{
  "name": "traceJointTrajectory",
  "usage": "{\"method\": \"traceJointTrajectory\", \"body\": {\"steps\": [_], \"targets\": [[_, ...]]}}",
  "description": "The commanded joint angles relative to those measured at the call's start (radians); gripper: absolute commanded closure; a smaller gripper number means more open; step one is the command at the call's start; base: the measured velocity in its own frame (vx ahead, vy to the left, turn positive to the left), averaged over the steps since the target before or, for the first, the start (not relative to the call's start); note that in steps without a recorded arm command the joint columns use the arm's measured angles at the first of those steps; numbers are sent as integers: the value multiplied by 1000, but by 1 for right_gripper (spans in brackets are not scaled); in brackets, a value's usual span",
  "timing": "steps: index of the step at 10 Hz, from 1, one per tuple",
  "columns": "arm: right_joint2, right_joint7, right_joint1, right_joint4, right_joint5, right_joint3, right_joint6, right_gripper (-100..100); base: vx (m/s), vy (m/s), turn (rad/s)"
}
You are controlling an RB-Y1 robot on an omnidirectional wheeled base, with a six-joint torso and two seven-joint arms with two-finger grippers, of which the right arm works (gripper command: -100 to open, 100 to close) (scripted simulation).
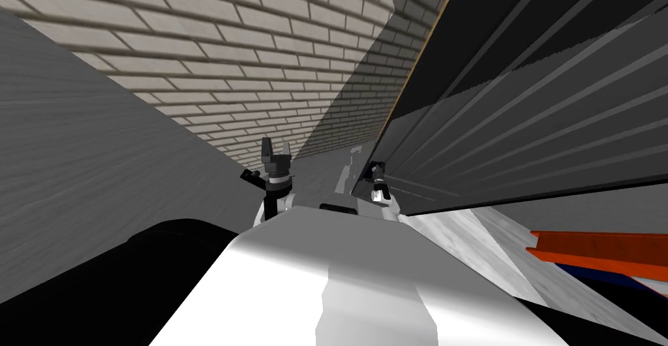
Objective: Push the door open
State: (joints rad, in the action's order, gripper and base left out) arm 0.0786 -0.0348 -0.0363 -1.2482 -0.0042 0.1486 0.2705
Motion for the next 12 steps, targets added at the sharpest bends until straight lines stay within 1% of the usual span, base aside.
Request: {"method": "traceJointTrajectory", "body": {"steps": [1, 4, 5, 9, 10, 11, 12], "targets": [[10, 7, 0, 5, -3, 34, 15, 100, 157, 80, -62], [12, 14, -4, 10, -7, 69, 16, 100, 161, 72, -68], [12, 15, -4, 11, -8, 76, 16, 100, 127, 43, -69], [6, 27, -10, 19, -15, 132, 17, 100, 175, 58, -99], [-3, 37, 2, 8, -4, 100, 20, -100, -48, 33, -140], [-7, 39, 4, 4, -2, 95, 19, -100, -229, 32, -66], [-18, 44, 8, -4, 2, 85, 17, -100, -225, 32, -73]]}}
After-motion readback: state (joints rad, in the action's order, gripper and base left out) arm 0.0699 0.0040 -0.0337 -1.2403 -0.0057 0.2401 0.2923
